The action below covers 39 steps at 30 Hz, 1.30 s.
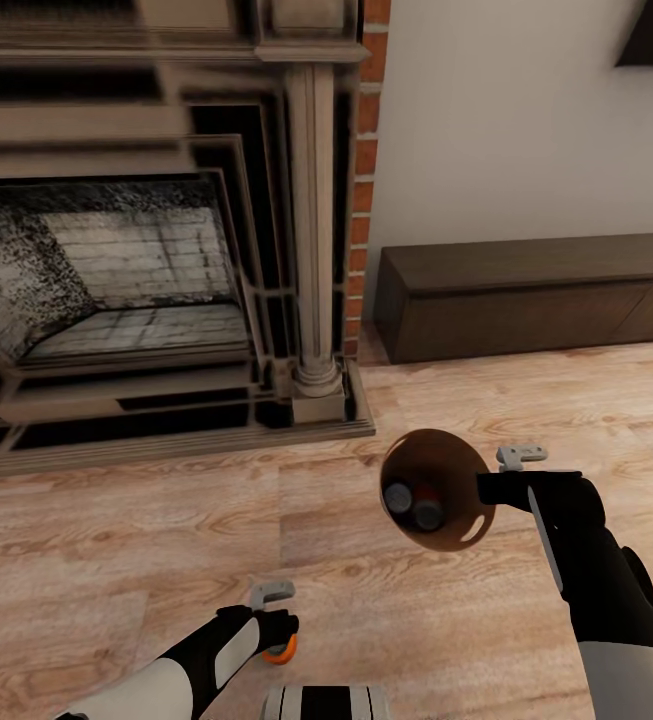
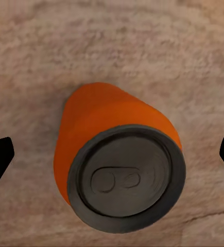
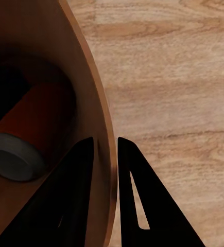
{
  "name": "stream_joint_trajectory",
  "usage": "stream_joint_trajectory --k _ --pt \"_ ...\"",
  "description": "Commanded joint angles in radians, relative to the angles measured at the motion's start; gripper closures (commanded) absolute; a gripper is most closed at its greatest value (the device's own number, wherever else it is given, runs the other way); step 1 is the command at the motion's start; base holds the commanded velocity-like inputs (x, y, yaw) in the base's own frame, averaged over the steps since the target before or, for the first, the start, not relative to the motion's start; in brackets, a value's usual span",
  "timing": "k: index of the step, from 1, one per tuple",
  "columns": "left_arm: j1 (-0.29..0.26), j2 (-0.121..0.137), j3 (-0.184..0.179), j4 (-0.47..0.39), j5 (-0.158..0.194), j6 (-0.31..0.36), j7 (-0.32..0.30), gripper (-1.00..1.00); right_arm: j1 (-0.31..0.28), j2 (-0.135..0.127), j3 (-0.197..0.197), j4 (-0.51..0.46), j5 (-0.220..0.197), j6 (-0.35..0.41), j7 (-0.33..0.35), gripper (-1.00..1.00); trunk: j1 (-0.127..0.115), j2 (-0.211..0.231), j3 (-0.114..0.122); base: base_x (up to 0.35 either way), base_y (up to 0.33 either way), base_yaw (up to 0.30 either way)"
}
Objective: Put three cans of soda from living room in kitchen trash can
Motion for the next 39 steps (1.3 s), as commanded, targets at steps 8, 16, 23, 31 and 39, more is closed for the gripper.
stream_joint_trajectory --k 8,16,23,31,39 --pt "0.000 0.000 0.000 0.000 0.000 -0.007 -0.001 -1.00 0.000 0.000 0.000 0.000 -0.019 0.002 0.006 1.00 0.002 -0.001 -0.015 0.000 0.000 0.000" --pt "0.000 -0.001 0.000 0.001 0.000 -0.007 0.000 -1.00 0.000 0.000 -0.001 0.000 -0.019 0.002 0.006 1.00 0.002 -0.001 -0.019 0.000 0.000 0.000" --pt "0.000 -0.001 0.001 0.002 0.001 -0.007 0.003 -1.00 0.000 0.000 -0.001 -0.001 -0.019 0.002 0.006 1.00 0.002 -0.001 -0.019 0.000 0.000 0.000" --pt "0.000 -0.001 0.002 0.003 0.003 -0.005 0.007 1.00 0.000 0.000 -0.001 -0.003 -0.020 0.002 0.006 1.00 0.002 -0.001 -0.019 0.000 0.000 0.000" --pt "0.000 -0.003 0.002 0.003 0.001 -0.008 0.008 1.00 0.000 -0.001 -0.002 -0.003 -0.020 0.002 0.006 1.00 0.002 -0.001 -0.019 0.000 0.000 0.000"
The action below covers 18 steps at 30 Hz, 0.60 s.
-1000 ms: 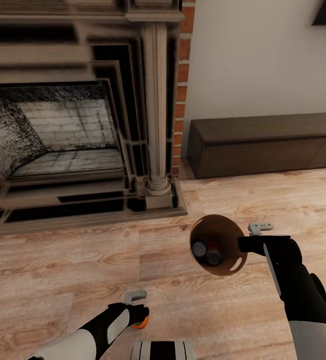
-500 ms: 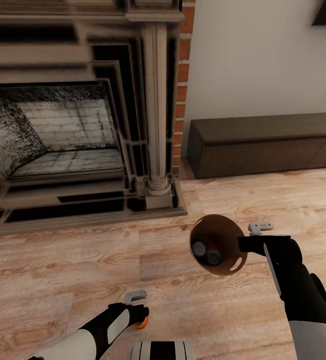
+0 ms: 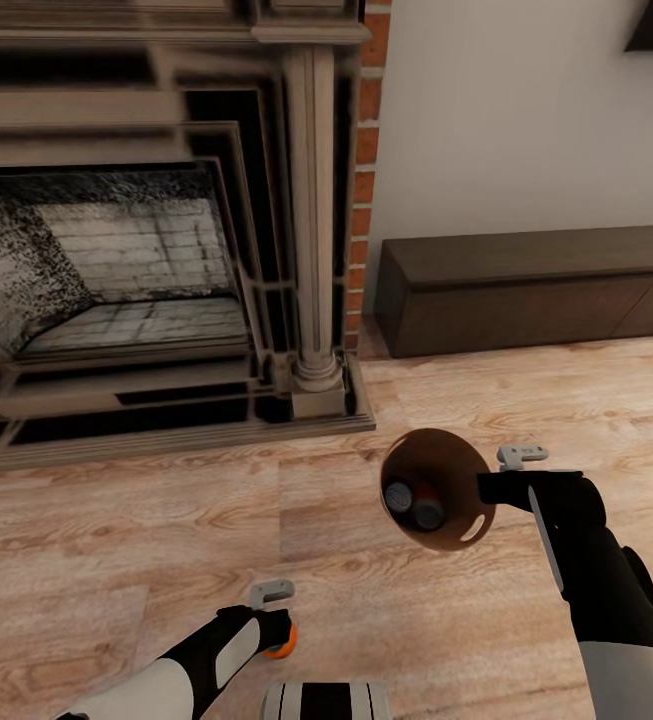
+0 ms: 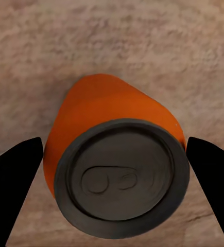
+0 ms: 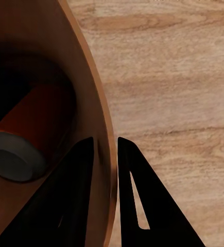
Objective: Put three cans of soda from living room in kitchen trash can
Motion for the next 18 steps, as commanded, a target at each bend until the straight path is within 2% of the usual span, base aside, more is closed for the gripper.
stream_joint_trajectory --k 1,8,18 --pt "0.000 0.000 0.000 0.000 -0.003 0.000 0.000 1.00 0.000 0.000 0.000 0.000 -0.019 0.002 0.005 1.00 0.000 0.000 0.000 0.000 0.000 0.000" --pt "0.000 0.000 0.000 0.000 -0.004 -0.002 -0.002 1.00 0.000 0.000 0.000 0.000 -0.019 0.002 0.005 1.00 0.000 0.000 0.000 0.000 0.000 0.000" --pt "0.000 0.001 -0.001 0.000 -0.009 -0.032 -0.007 1.00 0.000 0.001 0.001 0.000 -0.019 0.002 0.005 1.00 -0.005 0.002 0.039 0.000 0.000 0.000"
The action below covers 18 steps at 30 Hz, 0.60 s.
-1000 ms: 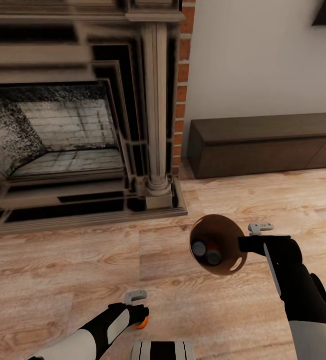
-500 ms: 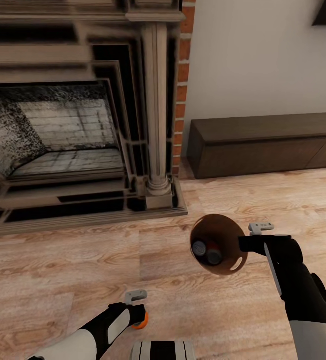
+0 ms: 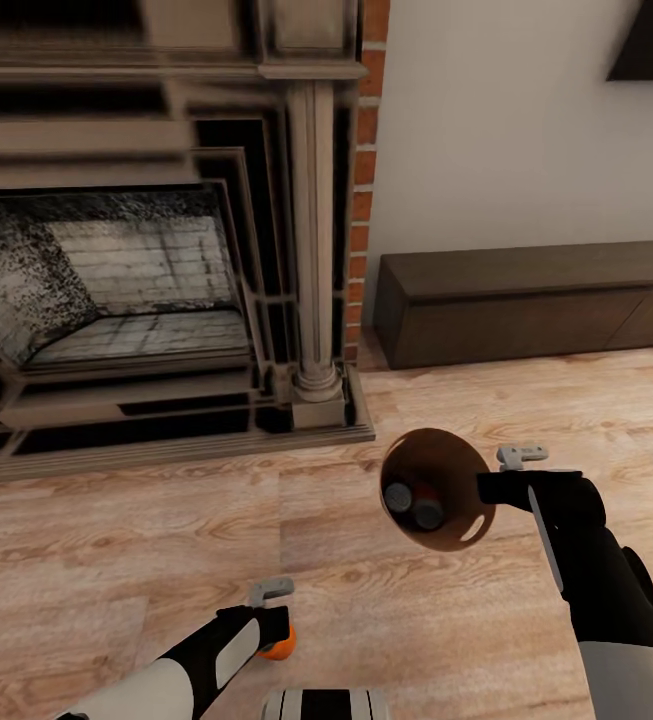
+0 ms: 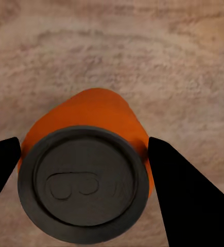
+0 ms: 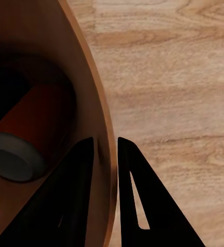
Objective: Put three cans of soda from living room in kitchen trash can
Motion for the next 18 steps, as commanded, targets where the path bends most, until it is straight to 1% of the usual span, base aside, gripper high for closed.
stream_joint_trajectory --k 1,14,18 --pt "0.000 0.000 0.000 0.000 0.000 0.000 -0.001 1.00 0.000 0.000 0.000 0.000 -0.019 0.002 0.006 1.00 0.000 0.000 0.004 0.000 0.000 0.000" --pt "0.000 0.002 -0.017 -0.012 0.002 -0.001 -0.004 1.00 0.000 -0.002 -0.002 0.017 -0.018 0.002 0.005 1.00 -0.006 0.003 0.054 0.000 0.000 0.000" --pt "0.000 0.002 -0.018 -0.025 0.004 0.004 -0.006 1.00 0.000 -0.003 -0.006 0.084 -0.017 0.002 0.006 1.00 -0.008 0.004 0.070 0.000 0.000 0.000"
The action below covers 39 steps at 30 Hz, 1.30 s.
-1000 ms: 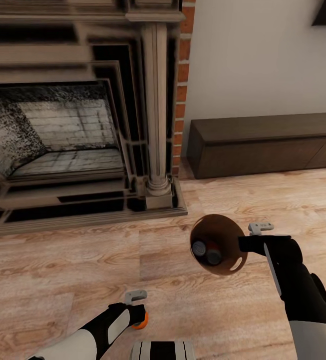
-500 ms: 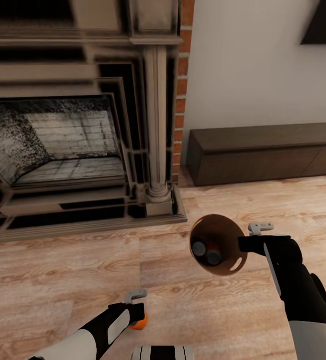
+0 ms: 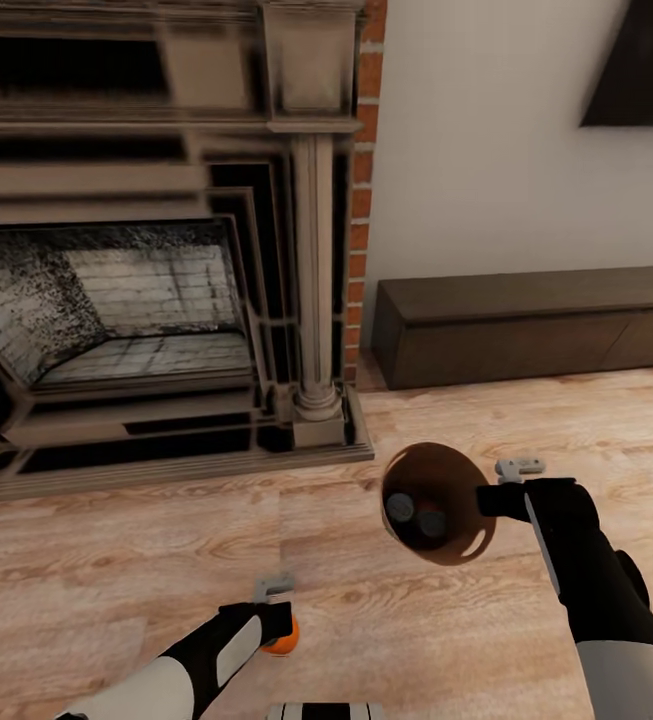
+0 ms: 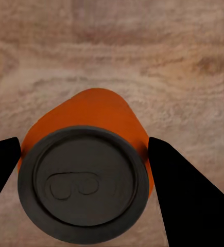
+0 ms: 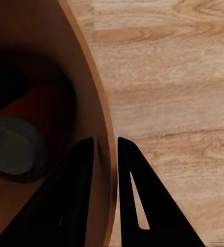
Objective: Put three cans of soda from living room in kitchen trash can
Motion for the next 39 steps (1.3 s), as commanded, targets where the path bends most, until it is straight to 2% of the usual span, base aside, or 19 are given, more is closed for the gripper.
stream_joint_trajectory --k 1,6,8,10,12,15,18,23,25,27,28,32,37,39 --pt "0.000 0.000 0.000 -0.007 0.000 0.002 0.000 1.00 0.000 0.000 0.000 0.009 -0.018 0.002 0.005 1.00 0.000 0.000 0.004 0.000 0.000 0.000" --pt "0.000 0.001 -0.002 -0.095 0.001 0.053 0.006 1.00 0.000 -0.002 -0.001 0.043 -0.016 0.002 0.004 1.00 -0.003 0.001 0.023 0.000 0.000 0.000" --pt "0.000 0.002 -0.001 -0.202 0.001 0.107 0.012 1.00 -0.001 -0.004 -0.002 0.061 -0.014 0.002 0.004 1.00 -0.004 0.002 0.031 0.000 0.000 0.000" --pt "0.001 0.003 -0.001 -0.261 0.000 0.137 0.019 1.00 -0.001 -0.006 -0.002 0.074 -0.014 0.002 0.003 1.00 -0.005 0.002 0.039 0.000 0.000 0.000" --pt "0.004 0.008 0.000 -0.341 0.002 0.187 0.044 1.00 -0.003 -0.008 -0.002 0.102 -0.014 0.002 0.000 1.00 -0.005 0.003 0.047 0.000 0.000 0.000" --pt "0.010 0.015 0.000 -0.477 0.004 0.278 0.113 1.00 -0.007 -0.011 -0.002 0.144 -0.012 0.002 -0.007 1.00 -0.007 0.004 0.058 0.000 0.000 0.000" --pt "0.012 0.016 0.002 -0.577 0.005 0.346 0.153 1.00 -0.008 -0.013 -0.002 0.156 -0.012 0.002 -0.025 1.00 -0.008 0.004 0.070 0.000 0.000 0.000" --pt "0.012 0.018 0.005 -0.712 0.009 0.430 0.183 1.00 -0.010 -0.013 -0.003 0.164 -0.013 0.002 -0.119 1.00 -0.010 0.005 0.089 0.000 0.000 0.000" --pt "0.013 0.019 0.007 -0.786 0.006 0.489 0.196 1.00 -0.011 -0.012 -0.013 0.166 -0.015 0.002 -0.187 1.00 -0.011 0.006 0.097 0.000 0.000 0.000" --pt "0.013 0.019 0.008 -0.815 0.005 0.507 0.203 1.00 -0.011 -0.012 -0.032 0.167 -0.015 0.002 -0.207 1.00 -0.012 0.006 0.105 0.000 0.000 0.000" --pt "0.014 0.019 0.008 -0.836 0.005 0.520 0.208 1.00 -0.011 -0.012 -0.054 0.167 -0.014 0.002 -0.221 1.00 -0.013 0.007 0.108 0.000 0.000 0.000" --pt "0.014 0.021 0.009 -0.874 0.005 0.555 0.215 1.00 -0.013 -0.014 -0.085 0.168 -0.013 0.002 -0.241 1.00 -0.014 0.007 0.124 0.000 0.000 0.000" --pt "0.014 0.030 0.009 -1.037 0.006 0.701 0.243 1.00 -0.021 -0.015 -0.105 0.197 -0.013 0.002 -0.299 1.00 -0.017 0.009 0.143 0.000 0.000 0.000" --pt "0.014 0.031 0.009 -1.062 0.008 0.722 0.254 1.00 -0.023 -0.015 -0.107 0.205 -0.013 0.002 -0.305 1.00 -0.018 0.009 0.151 0.000 0.000 0.000"
